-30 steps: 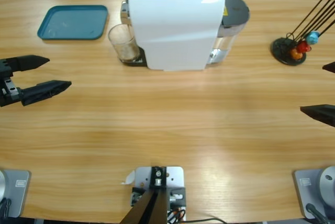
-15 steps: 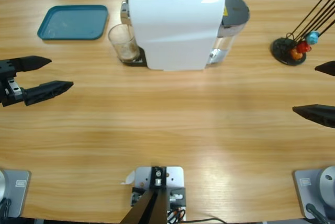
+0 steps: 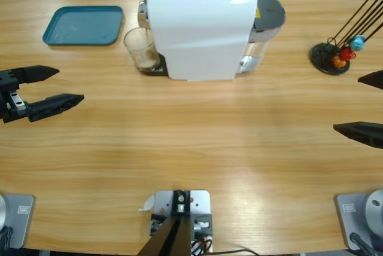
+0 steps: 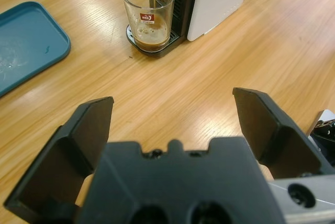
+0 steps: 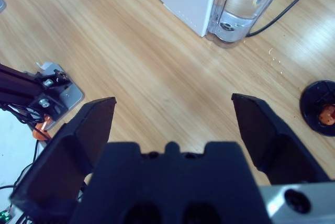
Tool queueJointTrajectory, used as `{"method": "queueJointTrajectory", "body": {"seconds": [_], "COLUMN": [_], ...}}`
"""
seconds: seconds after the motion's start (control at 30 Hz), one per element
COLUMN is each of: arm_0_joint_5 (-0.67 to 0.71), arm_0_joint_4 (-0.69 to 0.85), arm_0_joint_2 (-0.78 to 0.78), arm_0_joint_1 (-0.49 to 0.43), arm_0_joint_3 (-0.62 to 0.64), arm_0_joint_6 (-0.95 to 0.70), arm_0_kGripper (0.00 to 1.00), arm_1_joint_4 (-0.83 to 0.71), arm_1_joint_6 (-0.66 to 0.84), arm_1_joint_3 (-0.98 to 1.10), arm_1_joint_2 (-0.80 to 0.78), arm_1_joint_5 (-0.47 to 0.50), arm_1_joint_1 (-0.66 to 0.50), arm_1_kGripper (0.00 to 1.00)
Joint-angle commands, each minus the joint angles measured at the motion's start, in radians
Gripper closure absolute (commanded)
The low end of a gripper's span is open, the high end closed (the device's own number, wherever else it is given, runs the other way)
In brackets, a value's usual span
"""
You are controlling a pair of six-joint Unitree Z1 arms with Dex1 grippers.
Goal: Pour coffee
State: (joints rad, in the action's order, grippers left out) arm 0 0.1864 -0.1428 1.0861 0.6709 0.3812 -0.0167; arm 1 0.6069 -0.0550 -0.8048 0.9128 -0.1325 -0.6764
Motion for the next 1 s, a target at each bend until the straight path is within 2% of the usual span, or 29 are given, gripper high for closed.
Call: {"method": "queueJointTrajectory", "body": {"seconds": [0.03, 1.0], "arm_0_joint_5": [-0.008, -0.01], "arm_0_joint_4": [-0.012, -0.026], "arm_0_joint_2": [0.018, 0.025], "arm_0_joint_1": [0.013, 0.013], "arm_0_joint_3": [-0.031, -0.032], "arm_0_joint_6": [0.01, 0.007], "arm_0_kGripper": [0.0, 0.0], "arm_1_joint_4": [-0.003, -0.003], "arm_1_joint_6": [-0.016, -0.014], "arm_1_joint_3": [0.021, 0.02], "arm_1_joint_2": [0.034, 0.034], "arm_1_joint_5": [-0.013, -0.012], "arm_1_joint_1": [-0.009, -0.008], "arm_1_kGripper": [0.0, 0.0]}}
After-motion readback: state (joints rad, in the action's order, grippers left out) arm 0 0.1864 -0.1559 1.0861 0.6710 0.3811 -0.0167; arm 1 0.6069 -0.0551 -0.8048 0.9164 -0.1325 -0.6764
